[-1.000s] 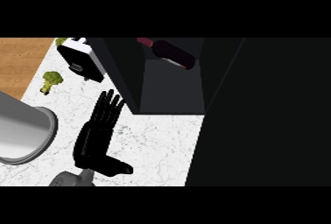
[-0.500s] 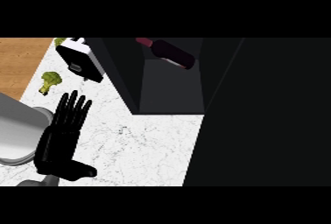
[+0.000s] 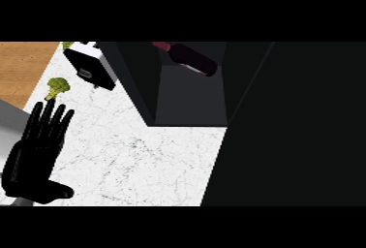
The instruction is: Pick up the wine, place it into the cabinet and close the cabinet
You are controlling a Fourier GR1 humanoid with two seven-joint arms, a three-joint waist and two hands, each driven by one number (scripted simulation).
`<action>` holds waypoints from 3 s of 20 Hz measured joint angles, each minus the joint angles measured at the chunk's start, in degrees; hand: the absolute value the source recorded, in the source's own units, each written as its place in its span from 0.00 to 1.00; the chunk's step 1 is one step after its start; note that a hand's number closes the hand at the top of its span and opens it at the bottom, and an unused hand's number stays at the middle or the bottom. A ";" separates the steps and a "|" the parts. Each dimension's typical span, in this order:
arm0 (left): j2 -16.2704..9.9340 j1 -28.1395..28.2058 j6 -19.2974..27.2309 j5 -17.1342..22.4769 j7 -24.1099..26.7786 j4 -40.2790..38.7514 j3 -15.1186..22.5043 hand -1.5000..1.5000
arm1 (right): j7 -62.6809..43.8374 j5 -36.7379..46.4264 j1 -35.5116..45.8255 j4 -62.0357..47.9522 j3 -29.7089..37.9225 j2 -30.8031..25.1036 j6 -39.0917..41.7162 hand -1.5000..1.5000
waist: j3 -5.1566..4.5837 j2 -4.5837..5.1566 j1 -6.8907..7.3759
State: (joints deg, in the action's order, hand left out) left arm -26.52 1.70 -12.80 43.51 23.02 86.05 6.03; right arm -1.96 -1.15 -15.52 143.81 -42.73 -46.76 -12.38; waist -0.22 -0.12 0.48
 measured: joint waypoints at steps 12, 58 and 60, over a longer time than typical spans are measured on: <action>-4.15 -0.72 -5.63 3.23 -1.57 -2.18 -4.26 0.00 | -6.24 -0.38 8.01 -0.69 2.39 4.86 1.78 1.00 | -0.18 0.29 1.47; -3.71 -1.55 -13.70 3.12 -4.09 -6.85 -11.49 0.00 | -14.29 -19.32 71.51 -67.95 20.29 46.77 1.28 1.00 | 0.32 -0.93 0.31; -3.36 -1.89 -13.47 2.95 -4.22 -7.19 -11.69 0.00 | -12.74 -18.98 71.62 -69.19 20.46 46.77 2.82 1.00 | 0.25 -1.24 0.36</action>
State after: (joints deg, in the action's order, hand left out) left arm -29.88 -0.19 -26.27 46.46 18.80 78.86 -5.66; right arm -14.70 -20.13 56.10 74.62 -22.27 0.01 -9.56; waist 0.04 -1.35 0.85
